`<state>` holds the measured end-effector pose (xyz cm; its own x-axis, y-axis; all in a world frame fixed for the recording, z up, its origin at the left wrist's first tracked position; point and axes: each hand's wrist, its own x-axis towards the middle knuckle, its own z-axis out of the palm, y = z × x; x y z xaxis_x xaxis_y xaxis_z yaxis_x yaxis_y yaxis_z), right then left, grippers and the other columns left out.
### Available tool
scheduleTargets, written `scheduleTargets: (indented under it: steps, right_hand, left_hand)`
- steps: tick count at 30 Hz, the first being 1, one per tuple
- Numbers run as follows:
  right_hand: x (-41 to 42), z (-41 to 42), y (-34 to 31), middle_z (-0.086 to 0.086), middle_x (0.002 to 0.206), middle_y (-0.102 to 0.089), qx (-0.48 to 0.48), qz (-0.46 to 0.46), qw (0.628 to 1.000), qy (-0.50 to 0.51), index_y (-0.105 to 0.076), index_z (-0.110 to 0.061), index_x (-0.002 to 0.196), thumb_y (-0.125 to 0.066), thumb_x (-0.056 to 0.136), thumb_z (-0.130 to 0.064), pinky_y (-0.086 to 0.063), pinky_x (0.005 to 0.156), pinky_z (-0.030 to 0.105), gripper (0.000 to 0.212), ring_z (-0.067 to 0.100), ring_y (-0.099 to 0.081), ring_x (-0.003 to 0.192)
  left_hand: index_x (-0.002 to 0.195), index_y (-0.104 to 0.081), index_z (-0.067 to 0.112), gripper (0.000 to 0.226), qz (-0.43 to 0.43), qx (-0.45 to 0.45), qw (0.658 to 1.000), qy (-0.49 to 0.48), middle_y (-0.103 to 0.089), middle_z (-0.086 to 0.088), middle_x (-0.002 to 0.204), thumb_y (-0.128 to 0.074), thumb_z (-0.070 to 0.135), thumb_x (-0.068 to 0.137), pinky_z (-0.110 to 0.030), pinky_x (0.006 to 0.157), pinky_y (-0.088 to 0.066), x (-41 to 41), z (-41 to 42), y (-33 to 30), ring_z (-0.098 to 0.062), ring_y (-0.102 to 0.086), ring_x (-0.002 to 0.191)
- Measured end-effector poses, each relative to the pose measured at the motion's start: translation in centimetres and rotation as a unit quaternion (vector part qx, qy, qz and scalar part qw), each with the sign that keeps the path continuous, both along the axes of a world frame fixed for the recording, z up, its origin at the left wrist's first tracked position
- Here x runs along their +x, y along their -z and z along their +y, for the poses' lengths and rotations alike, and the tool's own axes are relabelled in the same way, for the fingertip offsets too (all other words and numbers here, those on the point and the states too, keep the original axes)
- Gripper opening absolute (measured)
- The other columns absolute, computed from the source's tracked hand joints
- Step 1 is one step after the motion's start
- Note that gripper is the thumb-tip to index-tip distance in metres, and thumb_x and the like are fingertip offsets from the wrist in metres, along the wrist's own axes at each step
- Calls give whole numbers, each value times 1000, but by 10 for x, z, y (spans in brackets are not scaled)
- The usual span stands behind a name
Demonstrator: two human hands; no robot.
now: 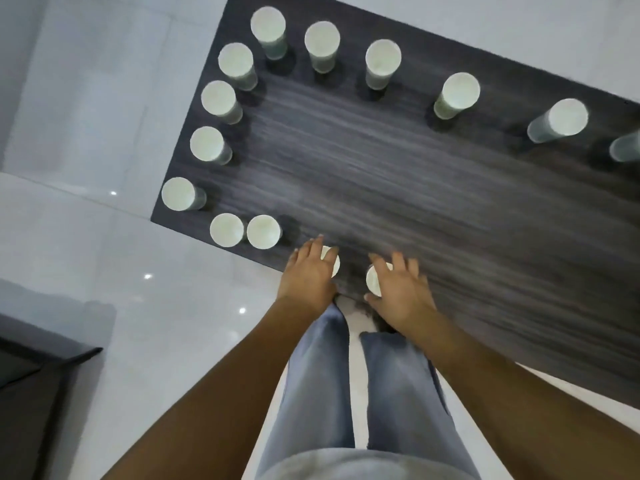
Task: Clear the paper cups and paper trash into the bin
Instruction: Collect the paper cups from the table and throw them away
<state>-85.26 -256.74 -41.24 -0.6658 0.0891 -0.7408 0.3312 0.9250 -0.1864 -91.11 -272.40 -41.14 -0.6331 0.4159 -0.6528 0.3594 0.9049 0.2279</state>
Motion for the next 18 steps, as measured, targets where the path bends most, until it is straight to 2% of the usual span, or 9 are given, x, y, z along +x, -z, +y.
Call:
scheduleTargets:
  steps: [3, 7, 10, 13, 18]
  right_hand:
    - [-1, -7, 29, 8, 152, -16, 15, -9, 999, 26, -21, -28, 148, -65, 86, -38, -33, 106, 48, 76, 35, -24, 134]
    - [3, -11, 52, 11, 152, -17, 38, -25, 999, 24, -22, -26, 146, -67, 86, -26, -37, 106, 48, 75, 36, -26, 134]
    - [7, -7, 58, 10, 148, -24, 28, -33, 997, 62, -29, -23, 142, -67, 85, -18, -41, 104, 47, 69, 34, -29, 132]
    - [7, -7, 58, 10, 143, -30, 3, -34, 995, 93, -32, -20, 140, -64, 85, -12, -44, 101, 44, 65, 31, -31, 130]
    - [9, 1, 32, 8, 144, -30, -3, -19, 988, 152, -27, -20, 145, -64, 87, -16, -43, 101, 39, 69, 30, -30, 131]
  left_hand:
    - [149, -21, 24, 64, -10, -9, 999, 47, -6, -9, 159, -54, 25, 94, -42, 118, -13, -9, 4, 33, -30, -6, 146]
    - [148, -19, 31, 69, -30, -36, 992, 113, 2, -11, 159, -58, 23, 92, -51, 117, -15, -11, 5, 61, -35, 0, 145]
    - [148, -21, 27, 76, -30, -50, 986, 155, -1, -13, 158, -66, 19, 87, -49, 114, -22, -9, 4, 72, -36, -6, 145]
    - [145, -25, 24, 70, -28, -44, 987, 155, -10, -11, 157, -64, 17, 88, -45, 110, -31, -7, -1, 71, -33, -16, 142]
    - [143, -27, 25, 68, -38, -29, 981, 186, -19, -9, 152, -65, 19, 87, -42, 107, -35, -14, 11, 45, -31, -23, 138]
